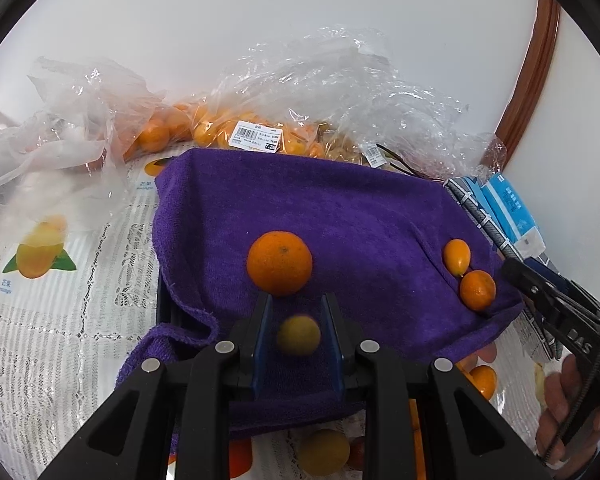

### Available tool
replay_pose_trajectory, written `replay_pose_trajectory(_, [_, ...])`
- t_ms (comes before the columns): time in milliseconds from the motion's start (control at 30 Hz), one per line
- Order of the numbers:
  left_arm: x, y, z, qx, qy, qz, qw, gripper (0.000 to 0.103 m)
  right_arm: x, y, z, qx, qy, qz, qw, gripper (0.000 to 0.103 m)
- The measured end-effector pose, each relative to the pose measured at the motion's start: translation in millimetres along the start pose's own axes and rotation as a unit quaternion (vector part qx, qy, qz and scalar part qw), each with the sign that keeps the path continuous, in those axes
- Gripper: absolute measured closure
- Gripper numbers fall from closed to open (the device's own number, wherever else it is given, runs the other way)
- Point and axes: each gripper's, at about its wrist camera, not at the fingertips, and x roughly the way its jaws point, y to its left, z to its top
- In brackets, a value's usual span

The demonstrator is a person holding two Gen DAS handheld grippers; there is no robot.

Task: Organize fruits
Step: 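Lower the greenish fruit onto the towel and open the left tool, then grasp another orange from the row with the right tool while the left tool withdraws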

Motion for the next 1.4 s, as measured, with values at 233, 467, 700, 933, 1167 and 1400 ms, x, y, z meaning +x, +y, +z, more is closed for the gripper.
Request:
replay_pose_trajectory(233, [-13.4, 3.3, 1.4, -0.008, -0.02, -0.003, 0.9998, 0.073, -26.4, 9.0, -18.5, 0.014, 0.019, 0.025, 0.999, 0.047])
replay_pose_trajectory(467, [-65.5, 17.4, 0.6, -0.015, -0.061, 0.014, 0.9979, 0.073, -40.7, 28.2, -41.8, -0.018, 0.046, 0.045, 0.998, 0.047])
replay_pose_trajectory(700, [-92.9, 37.6, -23.7, -0.029, -0.036, 0.013, 0.9988, 0.073, -36.7, 38.7, -58.7, -0.028, 0.076, 0.083, 0.993, 0.053])
replay_pose_trajectory(933, [-100.0, 26.4, -38.6, 0.008, -0.023, 0.025, 0.9994, 0.073, -31.8, 35.8, -72.5, -0.043, 0.094, 0.073, 0.992, 0.064])
replay_pose_trajectory(1167, [-94.7, 22.3, -48.0, -0.006, -0.011, 0.003, 0.9999, 0.073, -13.1, 23.4, -73.6, -0.019, 0.117, 0.109, 0.987, 0.064])
replay_pose_trajectory(1400, [-88.7, 29.1, -55.1, -0.012, -0.001, 0.012, 0.9999, 0.073, 0.4, 24.3, -67.1, -0.016, 0.12, 0.132, 0.984, 0.065])
